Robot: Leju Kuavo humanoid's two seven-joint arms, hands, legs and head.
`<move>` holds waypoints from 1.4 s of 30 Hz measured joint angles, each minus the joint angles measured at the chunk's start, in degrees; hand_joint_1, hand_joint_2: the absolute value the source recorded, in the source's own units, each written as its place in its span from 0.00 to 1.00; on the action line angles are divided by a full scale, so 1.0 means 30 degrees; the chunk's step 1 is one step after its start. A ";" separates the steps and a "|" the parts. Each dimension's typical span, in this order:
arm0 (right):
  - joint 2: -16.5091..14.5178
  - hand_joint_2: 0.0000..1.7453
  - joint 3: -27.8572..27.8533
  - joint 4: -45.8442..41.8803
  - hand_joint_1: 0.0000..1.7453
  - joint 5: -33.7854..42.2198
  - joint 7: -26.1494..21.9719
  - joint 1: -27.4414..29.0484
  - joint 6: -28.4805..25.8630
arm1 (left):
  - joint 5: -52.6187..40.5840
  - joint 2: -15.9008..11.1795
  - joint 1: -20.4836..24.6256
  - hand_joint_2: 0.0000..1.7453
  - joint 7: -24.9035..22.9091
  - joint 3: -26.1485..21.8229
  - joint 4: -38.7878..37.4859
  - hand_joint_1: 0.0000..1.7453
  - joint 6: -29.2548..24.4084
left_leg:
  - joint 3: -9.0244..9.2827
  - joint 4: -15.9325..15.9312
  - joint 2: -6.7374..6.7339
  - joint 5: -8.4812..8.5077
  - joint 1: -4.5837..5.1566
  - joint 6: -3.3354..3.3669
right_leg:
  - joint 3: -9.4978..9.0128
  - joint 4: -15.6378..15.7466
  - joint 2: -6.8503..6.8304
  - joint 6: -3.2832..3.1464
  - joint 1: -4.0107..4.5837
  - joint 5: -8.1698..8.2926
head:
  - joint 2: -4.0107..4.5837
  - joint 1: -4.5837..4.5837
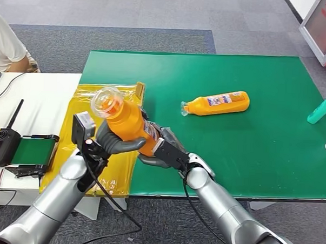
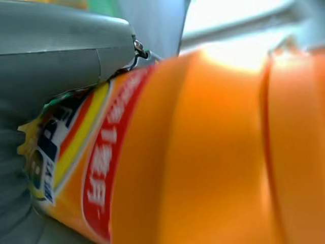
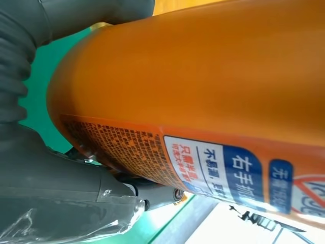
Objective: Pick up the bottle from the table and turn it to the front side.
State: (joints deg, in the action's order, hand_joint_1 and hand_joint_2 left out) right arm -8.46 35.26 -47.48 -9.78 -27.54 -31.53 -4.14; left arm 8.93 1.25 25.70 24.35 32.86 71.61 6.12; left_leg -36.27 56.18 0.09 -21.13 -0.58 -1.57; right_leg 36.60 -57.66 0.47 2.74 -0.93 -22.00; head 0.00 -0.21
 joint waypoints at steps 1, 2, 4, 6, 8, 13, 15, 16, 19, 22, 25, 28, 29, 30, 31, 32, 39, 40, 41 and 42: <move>0.0000 1.00 -0.0080 -0.0006 0.34 0.0100 0.0006 -0.0034 -0.0027 | -0.1649 0.0069 -0.0237 1.00 0.0617 0.0073 0.0256 1.00 -0.1650 | 0.0000 0.0000 0.0000 -0.0001 0.0000 0.0000 | 0.0001 0.0000 0.0001 0.0000 -0.0001 -0.0001 | 0.0000 0.0000; -0.0002 1.00 -0.0176 -0.0029 0.09 0.0202 0.0027 -0.0065 -0.0058 | -0.3072 0.0142 -0.0501 1.00 0.1075 0.0126 0.0573 1.00 -0.3281 | -0.0001 0.0000 0.0000 -0.0003 0.0000 0.0001 | 0.0001 0.0001 0.0001 0.0001 -0.0001 -0.0002 | 0.0000 0.0000; -0.0004 1.00 -0.0445 -0.0082 0.00 0.0426 0.0131 -0.0081 -0.0158 | -0.5204 0.0240 -0.0976 1.00 0.1617 0.0108 0.1234 1.00 -0.6094 | -0.0003 0.0000 0.0000 -0.0005 0.0000 0.0003 | 0.0002 0.0002 0.0000 0.0001 -0.0001 -0.0005 | 0.0000 0.0002; 0.0010 1.00 -0.0811 -0.0120 0.00 0.0617 0.0269 0.0076 -0.0336 | -0.7230 0.0221 -0.1206 1.00 0.1872 -0.0193 0.1765 1.00 -0.8775 | -0.0005 0.0000 0.0000 -0.0006 -0.0002 0.0003 | 0.0003 0.0002 -0.0002 -0.0001 0.0003 -0.0006 | 0.0000 0.0004; 0.0085 1.00 -0.1259 -0.0186 0.00 0.0784 0.0373 0.0421 -0.0579 | -0.9507 0.0083 -0.1239 1.00 0.1820 -0.0730 0.2073 1.00 -1.1356 | -0.0007 -0.0001 0.0000 -0.0005 -0.0004 0.0001 | 0.0004 0.0001 -0.0002 -0.0003 0.0006 -0.0007 | 0.0000 -0.0002; 0.0240 1.00 -0.2411 -0.0914 0.00 0.0989 0.0568 0.1096 -0.1331 | -1.7570 -0.0160 -0.1241 1.00 -0.0136 -0.2109 0.2133 1.00 -1.4998 | -0.0009 -0.0001 0.0000 0.0002 -0.0005 -0.0001 | 0.0006 -0.0001 -0.0003 -0.0003 0.0008 -0.0006 | 0.0000 0.0000; 0.0355 1.00 -0.2917 -0.1513 0.00 0.0996 0.0740 0.1309 -0.1618 | -2.1139 -0.0142 -0.1227 1.00 -0.1151 -0.3013 0.2026 1.00 -1.5203 | -0.0008 0.0000 0.0000 0.0002 -0.0004 -0.0001 | 0.0008 0.0000 -0.0001 -0.0002 0.0004 -0.0002 | 0.0000 0.0000; 0.0434 1.00 -0.3174 -0.1872 0.00 0.0981 0.0853 0.1421 -0.1725 | -2.2431 -0.0135 -0.1187 1.00 -0.1613 -0.3461 0.1911 1.00 -1.5231 | -0.0008 0.0000 0.0000 0.0002 -0.0003 -0.0001 | 0.0009 0.0001 -0.0001 -0.0002 0.0002 0.0000 | 0.0000 0.0000; 0.0709 1.00 -0.3879 -0.3173 0.00 0.0874 0.1130 0.1858 -0.1951 | -2.4808 -0.0246 -0.0729 1.00 -0.3331 -0.4245 0.0959 1.00 -1.5127 | -0.0009 0.0001 0.0000 0.0003 -0.0002 0.0000 | 0.0009 0.0003 -0.0005 0.0000 0.0001 0.0002 | 0.0000 0.0002; 0.1002 1.00 -0.4570 -0.4845 0.00 0.0639 0.1383 0.2421 -0.2013 | -2.5760 -0.0609 0.0282 1.00 -0.5146 -0.4298 -0.1179 1.00 -1.4205 | -0.0008 0.0001 0.0001 0.0008 -0.0003 -0.0006 | 0.0013 0.0002 -0.0003 -0.0009 0.0002 0.0009 | 0.0000 -0.0004; 0.1235 1.00 -0.5165 -0.6378 0.00 0.0308 0.1574 0.2947 -0.1814 | -2.5583 -0.0878 0.1529 1.00 -0.5897 -0.3870 -0.3733 1.00 -1.1507 | -0.0011 0.0001 -0.0002 0.0018 -0.0003 -0.0019 | 0.0023 0.0001 0.0000 -0.0020 0.0004 0.0019 | 0.0000 0.0000; 0.1348 1.00 -0.5592 -0.7794 0.00 -0.0092 0.1701 0.3352 -0.1338 | -2.4701 -0.1022 0.2843 1.00 -0.5542 -0.3154 -0.6546 1.00 -0.8393 | -0.0015 0.0001 -0.0002 0.0026 -0.0003 -0.0029 | 0.0030 -0.0001 0.0004 -0.0026 0.0004 0.0028 | 0.0000 -0.0002; 0.1368 1.00 -0.5696 -0.8224 0.00 -0.0221 0.1736 0.3457 -0.1182 | -2.4337 -0.1037 0.3255 1.00 -0.5324 -0.2928 -0.7447 1.00 -0.7536 | -0.0015 0.0001 -0.0002 0.0027 -0.0003 -0.0031 | 0.0031 -0.0001 0.0005 -0.0026 0.0004 0.0029 | 0.0000 0.0000; 0.1386 1.00 -0.5776 -0.8597 0.00 -0.0325 0.1767 0.3545 -0.1060 | -2.4042 -0.1049 0.3608 1.00 -0.5142 -0.2739 -0.8247 1.00 -0.6866 | -0.0017 0.0001 -0.0003 0.0028 -0.0003 -0.0031 | 0.0032 -0.0001 0.0006 -0.0025 0.0004 0.0030 | 0.0000 0.0002; 0.1404 1.00 -0.5838 -0.8948 0.00 -0.0403 0.1787 0.3619 -0.0971 | -2.3804 -0.1064 0.3918 1.00 -0.5002 -0.2586 -0.8964 1.00 -0.6377 | -0.0017 0.0001 -0.0003 0.0027 -0.0003 -0.0031 | 0.0032 -0.0001 0.0007 -0.0025 0.0004 0.0030 | 0.0000 0.0000; 0.1424 1.00 -0.5898 -0.9269 0.00 -0.0454 0.1812 0.3685 -0.0909 | -2.3665 -0.1079 0.4190 1.00 -0.4914 -0.2457 -0.9574 1.00 -0.6114 | -0.0018 0.0001 -0.0003 0.0027 -0.0003 -0.0032 | 0.0033 -0.0001 0.0006 -0.0025 0.0004 0.0030 | 0.0000 0.0002; 0.1477 1.00 -0.6105 -1.0579 0.00 -0.0732 0.1752 0.3925 -0.0457 | -2.2472 -0.1181 0.5679 1.00 -0.4355 -0.1738 -1.2207 1.00 -0.3775 | -0.0026 0.0000 -0.0002 0.0027 -0.0004 -0.0033 | 0.0037 -0.0003 0.0005 -0.0026 0.0007 0.0030 | 0.0000 -0.0002; 0.1479 1.00 -0.6103 -1.0706 0.00 -0.0760 0.1745 0.3928 -0.0407 | -2.2372 -0.1193 0.5882 1.00 -0.4282 -0.1620 -1.2456 1.00 -0.3591 | -0.0026 0.0000 -0.0002 0.0028 -0.0004 -0.0033 | 0.0037 -0.0003 0.0004 -0.0026 0.0007 0.0030 | 0.0000 -0.0002; 0.1479 1.00 -0.6102 -1.0803 0.00 -0.0780 0.1743 0.3928 -0.0372 | -2.2380 -0.1204 0.6085 1.00 -0.4277 -0.1488 -1.2673 1.00 -0.3517 | -0.0027 0.0000 -0.0002 0.0028 -0.0004 -0.0033 | 0.0035 -0.0003 0.0003 -0.0025 0.0007 0.0030 | 0.0000 -0.0002; 0.1479 1.00 -0.6100 -1.0877 0.00 -0.0791 0.1741 0.3928 -0.0348 | -2.2510 -0.1215 0.6272 1.00 -0.4375 -0.1324 -1.2846 1.00 -0.3542 | -0.0027 0.0000 -0.0002 0.0029 -0.0004 -0.0033 | 0.0034 -0.0003 0.0002 -0.0025 0.0006 0.0031 | 0.0000 0.0000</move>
State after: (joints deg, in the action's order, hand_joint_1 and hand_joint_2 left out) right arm -4.02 16.96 -80.11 -12.15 -22.32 -19.75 -5.18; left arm -58.60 -2.39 44.52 11.23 28.88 33.07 -4.51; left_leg -36.35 56.18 0.08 -21.04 -0.60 -1.67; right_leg 36.70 -57.67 0.48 2.67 -0.91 -21.91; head 0.00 -0.21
